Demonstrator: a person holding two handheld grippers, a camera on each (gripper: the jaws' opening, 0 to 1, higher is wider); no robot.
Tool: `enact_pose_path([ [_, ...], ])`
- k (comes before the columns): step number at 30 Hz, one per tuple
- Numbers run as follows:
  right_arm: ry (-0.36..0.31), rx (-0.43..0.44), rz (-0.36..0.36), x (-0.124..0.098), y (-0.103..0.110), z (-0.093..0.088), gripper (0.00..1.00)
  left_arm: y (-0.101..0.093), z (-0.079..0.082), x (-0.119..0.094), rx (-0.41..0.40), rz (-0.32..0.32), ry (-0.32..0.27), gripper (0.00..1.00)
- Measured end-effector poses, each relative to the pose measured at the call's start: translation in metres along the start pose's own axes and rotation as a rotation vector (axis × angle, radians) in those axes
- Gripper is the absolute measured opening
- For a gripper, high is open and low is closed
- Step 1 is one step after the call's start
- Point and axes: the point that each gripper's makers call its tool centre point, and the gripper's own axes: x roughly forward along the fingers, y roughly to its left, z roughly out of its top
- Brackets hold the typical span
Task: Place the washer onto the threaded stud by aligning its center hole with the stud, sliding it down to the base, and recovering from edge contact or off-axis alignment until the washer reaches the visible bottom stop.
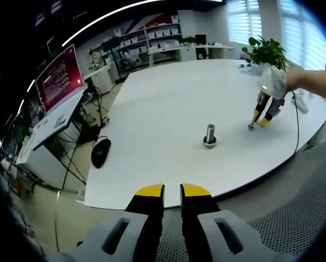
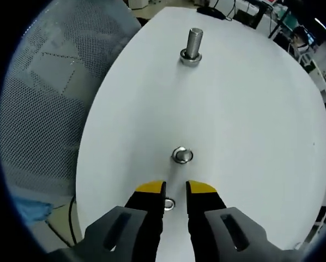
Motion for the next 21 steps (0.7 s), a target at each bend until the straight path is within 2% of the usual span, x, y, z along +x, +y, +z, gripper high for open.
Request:
enact_pose_path([
  [4, 0.012, 0.018, 0.007, 0.003, 0.003, -0.013, 0.17, 0.000, 0.000, 0.000, 0.001, -0.001, 0.001, 0.09],
  [7, -0.006, 0.057, 0.012, 0.006, 0.003, -0.015, 0.17, 0.000, -0.001, 0.000, 0.006, -0.001, 0.009, 0.09],
  [12, 0.016, 0.029, 0.003, 0.002, 0.006, -0.025, 0.18, -0.001, -0.001, 0.000, 0.005, -0.001, 0.009, 0.09],
  [16, -0.006, 0.092, -0.018, 0.002, 0.006, -0.021, 0.16, 0.000, -0.001, 0.000, 0.005, -0.001, 0.008, 0.09],
  [18, -0.009, 0.064, -0.022, 0.002, 0.007, -0.021, 0.15, 0.000, -0.001, 0.000, 0.005, 0.000, 0.008, 0.09],
  [21, -0.005, 0.082, -0.029, 0.001, 0.007, -0.021, 0.14, 0.000, -0.001, 0.000, 0.005, 0.000, 0.009, 0.09],
])
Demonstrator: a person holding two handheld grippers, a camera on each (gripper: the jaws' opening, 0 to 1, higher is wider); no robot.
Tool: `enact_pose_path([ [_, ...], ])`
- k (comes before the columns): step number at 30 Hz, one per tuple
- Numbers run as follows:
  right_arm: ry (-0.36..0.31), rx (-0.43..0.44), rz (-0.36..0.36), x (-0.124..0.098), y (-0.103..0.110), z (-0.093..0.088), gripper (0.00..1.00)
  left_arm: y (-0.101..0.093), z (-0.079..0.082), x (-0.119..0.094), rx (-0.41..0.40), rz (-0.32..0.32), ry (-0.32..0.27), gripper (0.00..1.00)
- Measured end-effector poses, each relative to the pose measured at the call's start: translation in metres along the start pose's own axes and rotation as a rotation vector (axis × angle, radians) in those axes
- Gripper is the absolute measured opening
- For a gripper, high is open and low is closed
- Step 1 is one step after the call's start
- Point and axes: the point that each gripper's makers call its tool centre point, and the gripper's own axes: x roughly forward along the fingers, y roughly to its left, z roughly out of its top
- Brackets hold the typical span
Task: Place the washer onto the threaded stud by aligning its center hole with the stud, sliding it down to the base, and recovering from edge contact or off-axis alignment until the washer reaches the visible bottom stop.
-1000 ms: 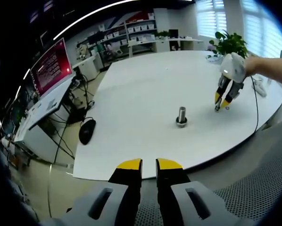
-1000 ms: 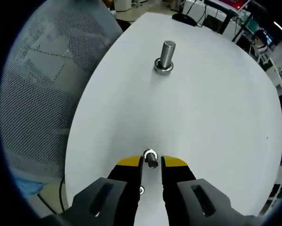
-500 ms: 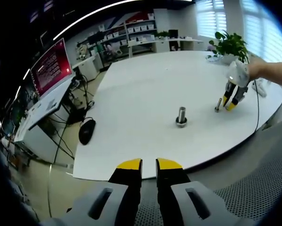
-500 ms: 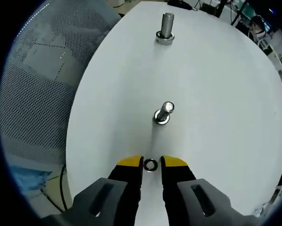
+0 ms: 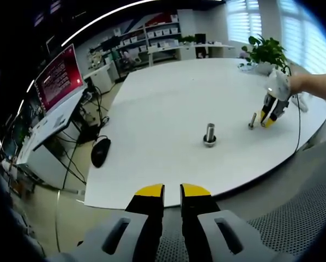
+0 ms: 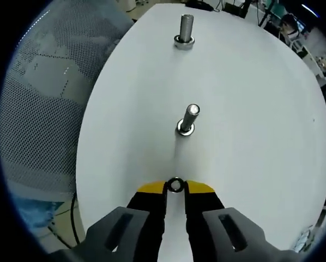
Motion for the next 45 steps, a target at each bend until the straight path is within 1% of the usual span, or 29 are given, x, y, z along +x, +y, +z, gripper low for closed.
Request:
enact_pose_path([
  [5, 0.002, 0.008, -0.019, -0.004, -0.003, -0.002, 0.13, 0.000, 0.000, 0.000, 0.000, 0.000, 0.001, 0.09],
  [9, -0.022, 0.025, -0.027, -0.013, -0.007, 0.006, 0.13, 0.000, 0.000, 0.000, -0.001, 0.001, 0.001, 0.09],
  [11, -0.041, 0.012, -0.037, -0.020, -0.009, 0.014, 0.13, 0.000, 0.000, 0.000, 0.000, 0.001, 0.003, 0.09],
  [13, -0.066, 0.010, -0.042, -0.030, -0.010, 0.026, 0.13, 0.000, 0.000, 0.000, 0.000, 0.000, 0.003, 0.09],
  [15, -0.094, 0.003, -0.055, -0.036, -0.012, 0.037, 0.13, 0.000, 0.000, 0.000, 0.000, 0.000, 0.001, 0.09],
  [16, -0.097, 0.001, -0.057, -0.037, -0.012, 0.039, 0.13, 0.000, 0.000, 0.000, 0.000, 0.000, 0.002, 0.09],
  [20, -0.130, -0.023, -0.066, -0.047, -0.012, 0.058, 0.13, 0.001, 0.000, 0.000, 0.001, 0.001, 0.003, 0.09],
  [27, -0.155, -0.067, -0.076, -0.055, -0.011, 0.078, 0.13, 0.001, 0.000, 0.000, 0.000, 0.001, 0.000, 0.09],
  [31, -0.138, -0.084, -0.073, -0.051, -0.013, 0.082, 0.13, 0.001, 0.000, 0.000, -0.001, 0.001, -0.001, 0.09],
  [34, -0.107, -0.098, -0.083, -0.046, -0.015, 0.078, 0.13, 0.001, 0.001, 0.000, -0.003, 0.001, -0.004, 0.09],
  [35, -0.133, -0.086, -0.073, -0.047, -0.015, 0.081, 0.13, 0.001, 0.001, 0.000, -0.003, 0.001, -0.006, 0.09],
  [36, -0.131, -0.071, -0.064, -0.047, -0.014, 0.081, 0.13, 0.000, 0.001, -0.001, -0.004, 0.001, -0.008, 0.09],
  [39, -0.120, -0.084, -0.070, -0.047, -0.016, 0.080, 0.13, 0.000, 0.002, 0.000, -0.005, 0.000, -0.009, 0.09],
  [42, -0.122, -0.084, -0.055, -0.048, -0.013, 0.082, 0.13, 0.000, 0.002, 0.000, -0.007, 0.000, -0.013, 0.09],
  [45, -0.104, -0.104, -0.048, -0.045, -0.010, 0.079, 0.13, 0.001, 0.002, 0.000, -0.007, 0.000, -0.013, 0.09],
])
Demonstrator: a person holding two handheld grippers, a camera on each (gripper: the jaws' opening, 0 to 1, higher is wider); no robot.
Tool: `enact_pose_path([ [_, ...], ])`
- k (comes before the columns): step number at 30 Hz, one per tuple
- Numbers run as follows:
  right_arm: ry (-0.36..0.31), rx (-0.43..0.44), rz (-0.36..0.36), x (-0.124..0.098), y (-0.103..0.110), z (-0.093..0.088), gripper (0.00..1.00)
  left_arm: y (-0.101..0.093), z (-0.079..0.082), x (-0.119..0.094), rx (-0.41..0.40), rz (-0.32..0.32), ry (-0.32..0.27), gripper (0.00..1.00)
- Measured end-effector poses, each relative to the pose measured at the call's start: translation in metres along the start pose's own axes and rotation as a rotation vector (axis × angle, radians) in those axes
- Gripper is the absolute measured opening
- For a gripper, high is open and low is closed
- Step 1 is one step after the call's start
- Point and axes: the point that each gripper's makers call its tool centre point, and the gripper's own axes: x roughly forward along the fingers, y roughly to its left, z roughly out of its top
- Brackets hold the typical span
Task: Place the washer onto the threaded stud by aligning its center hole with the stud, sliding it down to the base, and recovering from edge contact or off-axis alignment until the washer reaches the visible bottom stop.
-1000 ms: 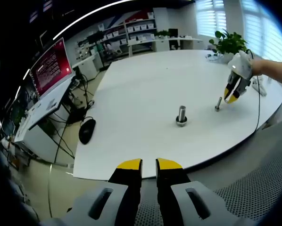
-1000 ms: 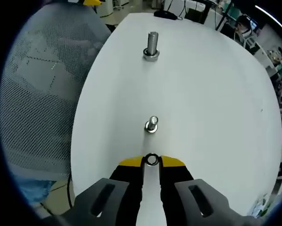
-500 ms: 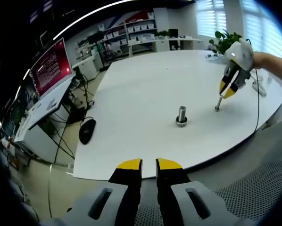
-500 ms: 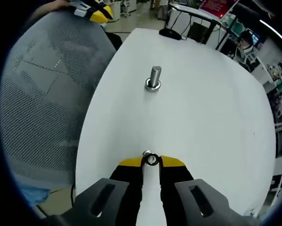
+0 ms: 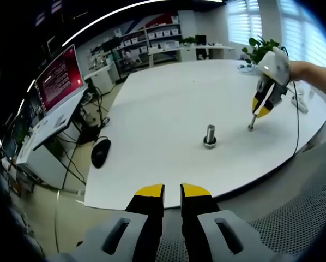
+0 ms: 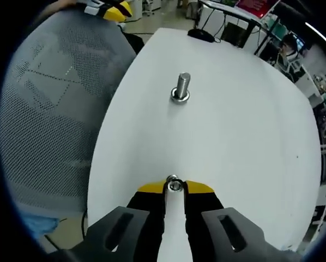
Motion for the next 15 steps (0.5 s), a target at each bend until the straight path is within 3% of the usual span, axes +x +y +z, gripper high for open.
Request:
enact_pose_path([
  [10, -0.009, -0.004, -0.001, 0.0002, -0.0016, 0.0069, 0.12, 0.0002, -0.0001, 0.0004, 0.000, 0.001, 0.002, 0.09],
  [11, -0.011, -0.013, -0.001, -0.0003, -0.0015, 0.0074, 0.11, 0.0002, -0.0002, 0.0004, 0.000, 0.001, 0.003, 0.09],
  [12, -0.013, -0.021, 0.000, -0.0012, -0.0021, 0.0083, 0.02, 0.0002, -0.0003, 0.0004, 0.000, 0.001, 0.003, 0.09],
  [15, 0.017, -0.045, 0.000, 0.0000, -0.0024, 0.0036, 0.02, 0.0005, -0.0002, 0.0005, 0.000, 0.001, 0.003, 0.09],
])
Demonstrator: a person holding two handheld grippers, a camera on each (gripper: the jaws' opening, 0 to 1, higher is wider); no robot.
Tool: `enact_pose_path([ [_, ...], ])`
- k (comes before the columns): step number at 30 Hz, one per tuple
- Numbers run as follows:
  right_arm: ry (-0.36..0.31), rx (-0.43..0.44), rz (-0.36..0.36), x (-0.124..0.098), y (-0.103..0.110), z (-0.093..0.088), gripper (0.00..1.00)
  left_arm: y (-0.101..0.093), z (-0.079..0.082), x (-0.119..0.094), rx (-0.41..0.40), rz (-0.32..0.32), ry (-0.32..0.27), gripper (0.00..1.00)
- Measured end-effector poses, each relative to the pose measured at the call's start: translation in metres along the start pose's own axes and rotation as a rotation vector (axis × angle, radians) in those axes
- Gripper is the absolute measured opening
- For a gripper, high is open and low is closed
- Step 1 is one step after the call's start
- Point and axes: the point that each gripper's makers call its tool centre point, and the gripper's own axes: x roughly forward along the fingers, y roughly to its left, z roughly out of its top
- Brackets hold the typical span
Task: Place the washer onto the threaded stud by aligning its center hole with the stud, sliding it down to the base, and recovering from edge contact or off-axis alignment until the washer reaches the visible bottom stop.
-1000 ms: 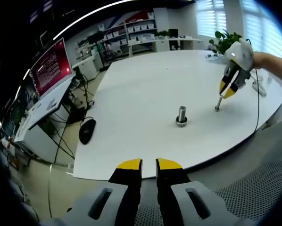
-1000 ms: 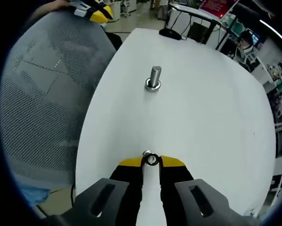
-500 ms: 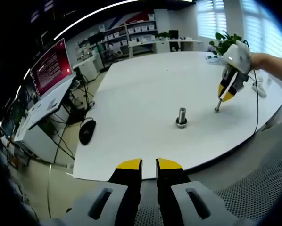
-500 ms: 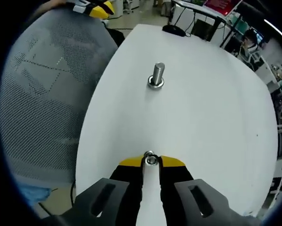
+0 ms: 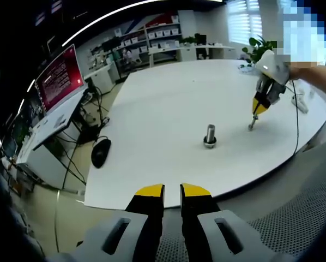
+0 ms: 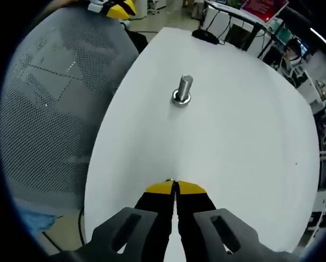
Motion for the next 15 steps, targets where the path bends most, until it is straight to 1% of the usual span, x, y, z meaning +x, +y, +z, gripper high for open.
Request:
enact_pose_path([
  [1, 0.013, -0.013, -0.001, 0.002, 0.000, -0.003, 0.02, 0.000, 0.000, 0.000, -0.001, 0.000, 0.000, 0.09],
  [2, 0.010, -0.018, -0.010, 0.003, -0.002, -0.005, 0.02, 0.000, 0.000, 0.000, 0.000, 0.000, -0.001, 0.09],
  [5, -0.032, 0.043, -0.015, -0.003, -0.005, -0.004, 0.02, 0.000, 0.000, 0.000, 0.000, 0.000, -0.001, 0.09],
  [7, -0.038, 0.056, -0.025, -0.006, -0.009, -0.007, 0.02, 0.000, 0.000, 0.000, 0.000, 0.000, -0.001, 0.09],
  [9, -0.052, 0.078, -0.050, -0.008, -0.014, -0.009, 0.02, 0.000, 0.000, 0.000, 0.000, 0.000, -0.001, 0.09],
  [10, -0.063, 0.104, -0.046, -0.010, -0.014, -0.010, 0.02, 0.000, 0.000, 0.000, 0.000, 0.000, 0.000, 0.09],
  [11, -0.064, 0.111, -0.035, -0.010, -0.012, -0.012, 0.03, 0.000, 0.000, 0.000, 0.000, 0.000, 0.000, 0.09],
  [12, -0.063, 0.114, -0.027, -0.010, -0.010, -0.015, 0.03, 0.000, 0.000, 0.000, 0.000, 0.001, 0.001, 0.09],
  [15, -0.047, 0.108, -0.035, -0.009, -0.005, -0.027, 0.05, 0.000, 0.000, 0.000, 0.000, 0.001, 0.001, 0.09],
])
